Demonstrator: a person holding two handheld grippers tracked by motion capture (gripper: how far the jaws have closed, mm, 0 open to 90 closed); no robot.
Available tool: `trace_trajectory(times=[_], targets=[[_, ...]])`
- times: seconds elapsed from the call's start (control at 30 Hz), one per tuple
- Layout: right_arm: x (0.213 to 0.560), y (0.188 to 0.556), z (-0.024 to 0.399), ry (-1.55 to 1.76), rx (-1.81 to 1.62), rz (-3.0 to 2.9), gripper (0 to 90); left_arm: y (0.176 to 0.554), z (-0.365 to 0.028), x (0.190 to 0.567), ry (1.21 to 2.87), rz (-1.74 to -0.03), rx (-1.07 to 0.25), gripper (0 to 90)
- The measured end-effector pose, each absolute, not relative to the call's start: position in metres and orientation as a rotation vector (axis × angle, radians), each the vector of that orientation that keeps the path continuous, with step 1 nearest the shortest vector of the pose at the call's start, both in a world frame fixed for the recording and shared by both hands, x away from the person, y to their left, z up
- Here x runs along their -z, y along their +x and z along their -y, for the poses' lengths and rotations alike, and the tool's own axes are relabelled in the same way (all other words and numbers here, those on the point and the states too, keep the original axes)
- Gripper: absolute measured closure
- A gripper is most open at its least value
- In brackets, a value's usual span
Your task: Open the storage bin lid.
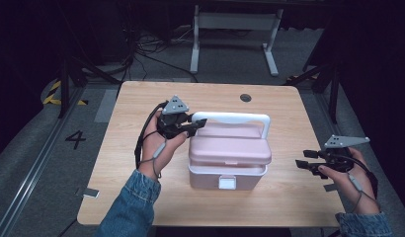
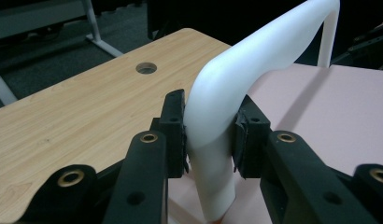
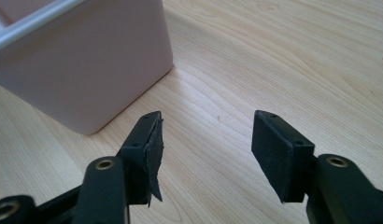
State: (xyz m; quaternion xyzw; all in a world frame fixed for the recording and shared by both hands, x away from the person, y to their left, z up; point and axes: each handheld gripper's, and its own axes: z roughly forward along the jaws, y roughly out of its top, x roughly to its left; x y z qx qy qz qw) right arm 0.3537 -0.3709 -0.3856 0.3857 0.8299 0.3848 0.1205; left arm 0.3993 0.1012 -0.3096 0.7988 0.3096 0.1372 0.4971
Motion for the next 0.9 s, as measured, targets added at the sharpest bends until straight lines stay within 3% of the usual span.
trace_trajectory(times=[0.2,0.57,0.9], targets=[[0.376,0.351,0.363,1.066,-1.218,-2.412,53.7,0.410,-0.101,0.302,1.937,-0.767,-0.322,70.1],[0.355,0.340,0.347,0.942,-1.521,-2.345,89.4,0.418,-0.101,0.298,1.940,-0.786,-0.298,69.9],[0.344,0.341,0.307,0.783,-1.671,-2.375,90.0,0.422,-0.103,0.298,1.923,-0.803,-0.274,69.8]])
